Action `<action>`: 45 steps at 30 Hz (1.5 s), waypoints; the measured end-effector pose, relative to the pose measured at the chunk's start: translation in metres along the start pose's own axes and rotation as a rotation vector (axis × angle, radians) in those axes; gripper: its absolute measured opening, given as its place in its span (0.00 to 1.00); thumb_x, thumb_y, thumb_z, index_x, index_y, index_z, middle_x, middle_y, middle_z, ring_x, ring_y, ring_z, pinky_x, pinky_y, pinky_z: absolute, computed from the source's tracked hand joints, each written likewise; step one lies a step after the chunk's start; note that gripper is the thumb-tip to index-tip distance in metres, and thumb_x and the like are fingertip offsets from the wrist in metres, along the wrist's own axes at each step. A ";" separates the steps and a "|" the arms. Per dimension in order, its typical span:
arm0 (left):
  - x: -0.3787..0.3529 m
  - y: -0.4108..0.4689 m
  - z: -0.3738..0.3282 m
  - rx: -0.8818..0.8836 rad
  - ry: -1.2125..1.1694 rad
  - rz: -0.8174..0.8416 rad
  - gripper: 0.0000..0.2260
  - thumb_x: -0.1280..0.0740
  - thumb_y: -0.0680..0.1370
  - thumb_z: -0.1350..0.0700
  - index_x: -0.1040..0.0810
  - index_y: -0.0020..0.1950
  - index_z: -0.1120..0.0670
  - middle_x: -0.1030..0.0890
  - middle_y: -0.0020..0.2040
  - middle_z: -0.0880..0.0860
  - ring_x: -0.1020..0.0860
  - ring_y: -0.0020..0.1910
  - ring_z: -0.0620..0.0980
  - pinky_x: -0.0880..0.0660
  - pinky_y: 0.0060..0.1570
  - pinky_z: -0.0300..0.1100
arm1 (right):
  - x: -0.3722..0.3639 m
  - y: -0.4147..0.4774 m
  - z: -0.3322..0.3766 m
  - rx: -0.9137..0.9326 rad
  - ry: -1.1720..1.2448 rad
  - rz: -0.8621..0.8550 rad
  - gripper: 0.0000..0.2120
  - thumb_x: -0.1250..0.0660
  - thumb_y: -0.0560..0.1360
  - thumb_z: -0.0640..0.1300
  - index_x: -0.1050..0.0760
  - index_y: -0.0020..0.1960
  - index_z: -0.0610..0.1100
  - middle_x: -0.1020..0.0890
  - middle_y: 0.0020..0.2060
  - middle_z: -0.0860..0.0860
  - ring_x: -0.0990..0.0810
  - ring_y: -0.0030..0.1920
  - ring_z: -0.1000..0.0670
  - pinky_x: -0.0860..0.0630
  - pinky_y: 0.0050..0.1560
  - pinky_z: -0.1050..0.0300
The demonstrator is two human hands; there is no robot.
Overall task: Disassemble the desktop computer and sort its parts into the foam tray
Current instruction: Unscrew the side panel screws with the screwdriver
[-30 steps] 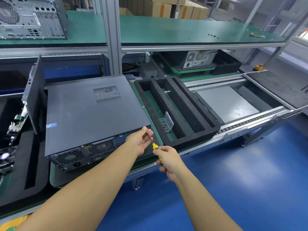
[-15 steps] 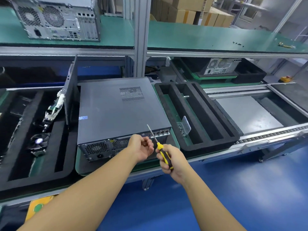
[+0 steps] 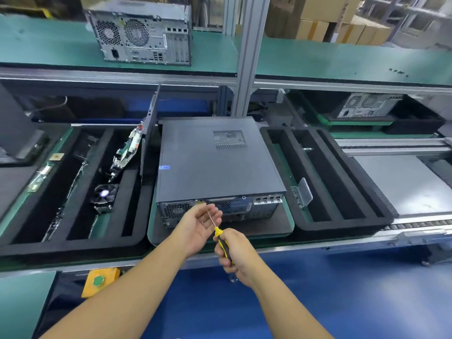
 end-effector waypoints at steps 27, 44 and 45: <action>0.021 -0.005 -0.022 -0.210 0.347 -0.001 0.10 0.39 0.83 0.60 0.20 0.59 0.60 0.15 0.45 0.56 0.16 0.48 0.53 0.19 0.45 0.42 | -0.037 0.010 -0.008 0.028 0.101 -0.046 0.10 0.47 0.77 0.44 0.28 0.50 0.43 0.29 0.31 0.49 0.38 0.25 0.53 0.45 0.24 0.61; 0.024 -0.006 -0.021 -0.222 0.395 0.046 0.09 0.36 0.82 0.60 0.20 0.60 0.57 0.16 0.47 0.58 0.16 0.49 0.55 0.19 0.46 0.43 | -0.035 0.012 -0.009 -0.012 0.137 -0.046 0.11 0.47 0.77 0.46 0.28 0.49 0.42 0.29 0.28 0.48 0.38 0.24 0.52 0.46 0.26 0.59; 0.023 -0.006 -0.022 -0.222 0.402 0.041 0.09 0.36 0.82 0.60 0.20 0.60 0.57 0.15 0.47 0.58 0.16 0.49 0.55 0.19 0.46 0.42 | -0.035 0.012 -0.009 -0.015 0.136 -0.047 0.11 0.46 0.77 0.46 0.28 0.49 0.43 0.29 0.28 0.49 0.38 0.24 0.52 0.46 0.26 0.59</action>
Point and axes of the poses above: each hand's wrist, its own y-axis towards the middle knuckle, its own x-axis out of the back of the hand, z = x × y, the point moved 2 cm from there along y, towards the middle knuckle
